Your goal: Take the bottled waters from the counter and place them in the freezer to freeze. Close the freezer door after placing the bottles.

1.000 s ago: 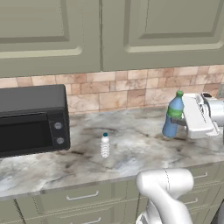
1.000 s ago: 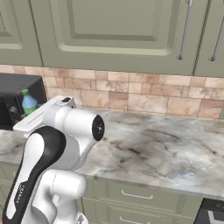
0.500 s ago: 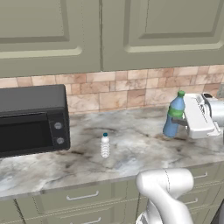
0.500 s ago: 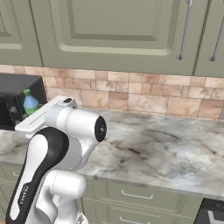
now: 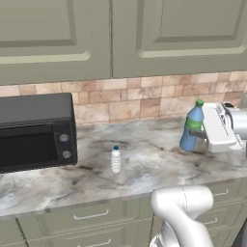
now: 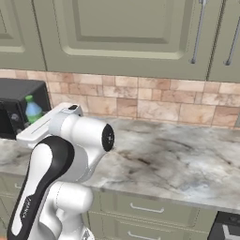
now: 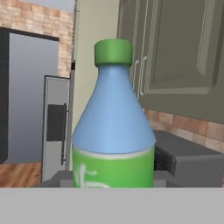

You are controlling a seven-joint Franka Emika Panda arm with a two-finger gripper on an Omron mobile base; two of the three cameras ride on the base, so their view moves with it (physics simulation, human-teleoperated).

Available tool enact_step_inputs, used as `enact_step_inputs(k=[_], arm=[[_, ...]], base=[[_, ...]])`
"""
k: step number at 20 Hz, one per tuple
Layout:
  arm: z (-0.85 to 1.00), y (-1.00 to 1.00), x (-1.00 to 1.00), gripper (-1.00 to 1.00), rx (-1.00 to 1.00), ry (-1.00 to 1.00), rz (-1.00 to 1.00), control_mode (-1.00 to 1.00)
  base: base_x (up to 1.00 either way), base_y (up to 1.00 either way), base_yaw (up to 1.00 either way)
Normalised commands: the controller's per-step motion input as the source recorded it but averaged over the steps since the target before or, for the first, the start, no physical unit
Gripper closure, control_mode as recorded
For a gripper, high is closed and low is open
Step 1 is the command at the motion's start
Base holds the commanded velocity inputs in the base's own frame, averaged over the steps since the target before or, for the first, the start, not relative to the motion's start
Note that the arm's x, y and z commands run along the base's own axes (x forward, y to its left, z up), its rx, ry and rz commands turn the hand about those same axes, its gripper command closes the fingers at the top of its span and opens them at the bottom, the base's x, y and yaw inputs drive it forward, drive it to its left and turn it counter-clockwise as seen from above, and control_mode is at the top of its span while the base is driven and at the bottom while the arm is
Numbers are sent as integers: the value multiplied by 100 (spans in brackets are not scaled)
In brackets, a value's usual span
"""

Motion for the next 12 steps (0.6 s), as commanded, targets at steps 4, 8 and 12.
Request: enact_step_inputs(k=[4,8,12], arm=[[0,0,0,100,0,0,0,100],[0,0,0,100,0,0,0,100],[0,0,0,100,0,0,0,100]], base=[[-60,3,14],[-81,15,20],[-88,33,17]])
